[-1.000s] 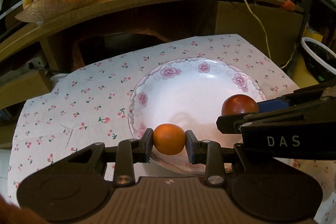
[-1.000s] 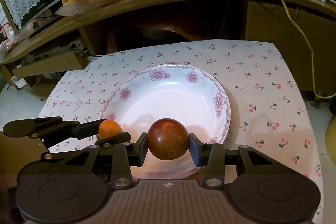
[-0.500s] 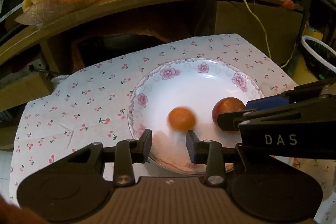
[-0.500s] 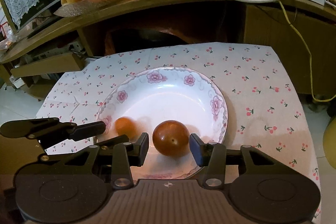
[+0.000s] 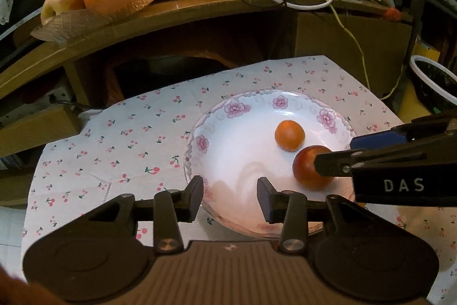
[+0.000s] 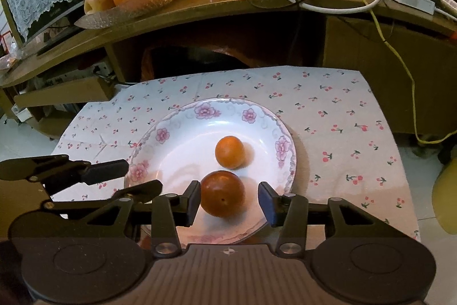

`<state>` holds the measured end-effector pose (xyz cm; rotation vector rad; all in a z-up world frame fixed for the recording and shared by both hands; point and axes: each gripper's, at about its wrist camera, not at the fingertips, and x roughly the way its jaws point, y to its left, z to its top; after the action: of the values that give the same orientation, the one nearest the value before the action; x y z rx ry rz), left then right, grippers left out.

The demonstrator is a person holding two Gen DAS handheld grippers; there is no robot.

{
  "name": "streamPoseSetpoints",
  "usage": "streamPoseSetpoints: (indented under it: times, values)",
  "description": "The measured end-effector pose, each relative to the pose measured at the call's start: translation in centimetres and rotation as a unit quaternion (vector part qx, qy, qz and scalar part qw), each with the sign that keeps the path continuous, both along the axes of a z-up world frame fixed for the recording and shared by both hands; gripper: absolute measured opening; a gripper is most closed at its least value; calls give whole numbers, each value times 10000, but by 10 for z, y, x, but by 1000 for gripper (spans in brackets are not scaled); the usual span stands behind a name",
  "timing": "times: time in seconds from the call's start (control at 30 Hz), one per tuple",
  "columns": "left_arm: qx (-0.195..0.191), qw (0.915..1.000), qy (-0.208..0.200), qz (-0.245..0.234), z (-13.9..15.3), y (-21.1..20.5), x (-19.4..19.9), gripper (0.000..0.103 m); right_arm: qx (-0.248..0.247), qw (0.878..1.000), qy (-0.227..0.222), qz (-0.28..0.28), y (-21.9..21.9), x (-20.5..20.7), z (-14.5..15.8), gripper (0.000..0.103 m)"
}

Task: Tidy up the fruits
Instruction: 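Move the left tool to a red tomato while the right tool reaches another red tomato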

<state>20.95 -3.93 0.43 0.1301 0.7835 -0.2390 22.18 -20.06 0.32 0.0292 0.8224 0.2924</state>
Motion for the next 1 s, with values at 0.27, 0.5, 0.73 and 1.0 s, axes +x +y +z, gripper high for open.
streamPoseSetpoints:
  times: [0.27, 0.5, 0.73, 1.0]
  values:
    - [-35, 10000, -37, 15, 7, 11, -11, 47, -57, 10000, -29, 57, -4, -10, 2, 48]
    - [-58, 9999, 34, -96, 10, 27, -36, 48, -102, 9999, -76, 108, -11, -25, 5, 49]
    - [-41, 9994, 127, -323, 8, 36, -60, 48, -73, 9998, 5, 157, -16, -48, 4, 53]
    - [-8, 9997, 143, -202, 7, 50, -69, 49, -98, 9964, 220, 814, 12, -79, -11, 53]
